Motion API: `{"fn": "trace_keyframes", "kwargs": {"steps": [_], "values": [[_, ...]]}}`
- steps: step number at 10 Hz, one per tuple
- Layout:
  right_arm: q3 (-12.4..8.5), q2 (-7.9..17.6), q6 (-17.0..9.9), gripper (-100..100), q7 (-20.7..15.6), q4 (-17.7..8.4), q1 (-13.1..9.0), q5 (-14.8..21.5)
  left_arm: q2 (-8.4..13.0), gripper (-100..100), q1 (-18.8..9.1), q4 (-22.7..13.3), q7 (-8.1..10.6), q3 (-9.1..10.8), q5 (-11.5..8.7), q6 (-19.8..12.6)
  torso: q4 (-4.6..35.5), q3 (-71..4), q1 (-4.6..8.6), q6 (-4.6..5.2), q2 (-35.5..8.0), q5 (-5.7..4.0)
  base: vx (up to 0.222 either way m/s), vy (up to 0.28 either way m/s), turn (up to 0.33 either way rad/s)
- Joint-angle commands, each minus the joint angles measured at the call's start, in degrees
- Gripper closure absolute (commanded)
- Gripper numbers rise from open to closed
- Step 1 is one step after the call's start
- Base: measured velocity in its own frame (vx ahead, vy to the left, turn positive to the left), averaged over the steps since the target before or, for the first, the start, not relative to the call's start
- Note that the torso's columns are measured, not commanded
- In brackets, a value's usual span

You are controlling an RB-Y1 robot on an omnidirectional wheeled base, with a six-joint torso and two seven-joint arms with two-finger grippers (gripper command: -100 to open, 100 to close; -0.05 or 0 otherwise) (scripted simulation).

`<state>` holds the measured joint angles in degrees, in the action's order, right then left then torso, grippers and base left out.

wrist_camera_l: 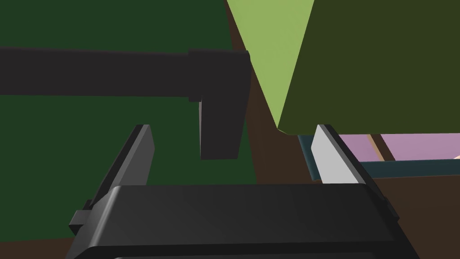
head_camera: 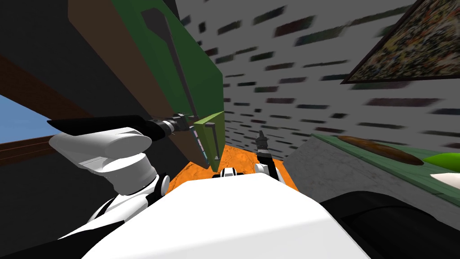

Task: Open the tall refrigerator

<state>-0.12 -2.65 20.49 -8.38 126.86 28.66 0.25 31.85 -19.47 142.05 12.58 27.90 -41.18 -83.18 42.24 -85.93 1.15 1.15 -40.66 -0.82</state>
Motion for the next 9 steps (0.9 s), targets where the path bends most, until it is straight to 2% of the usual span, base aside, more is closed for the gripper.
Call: {"fn": "trace_keyframes", "kwargs": {"steps": [1,6,9], "values": [[0.00,0.00,0.00,0,0.00,0.00,0.00,0.00,0.61,-100,-1.82,0.25,0.39,0.18,-0.34,0.71,0.02,-0.03,-0.07,0.01,0.03,0.00,-0.012,0.050,-0.026],[-0.01,0.02,0.00,0,0.00,0.00,0.01,0.00,2.93,-100,-4.15,0.82,1.72,0.51,-2.76,-3.32,0.06,0.11,0.11,-0.03,-0.17,-0.04,0.011,0.107,-0.049],[0.00,0.00,0.00,0,0.00,0.00,0.00,0.00,3.21,-100,-4.43,0.98,1.88,0.54,-3.05,-3.80,0.06,0.16,-0.01,-0.20,-0.24,0.04,-0.005,0.032,-0.011]]}}
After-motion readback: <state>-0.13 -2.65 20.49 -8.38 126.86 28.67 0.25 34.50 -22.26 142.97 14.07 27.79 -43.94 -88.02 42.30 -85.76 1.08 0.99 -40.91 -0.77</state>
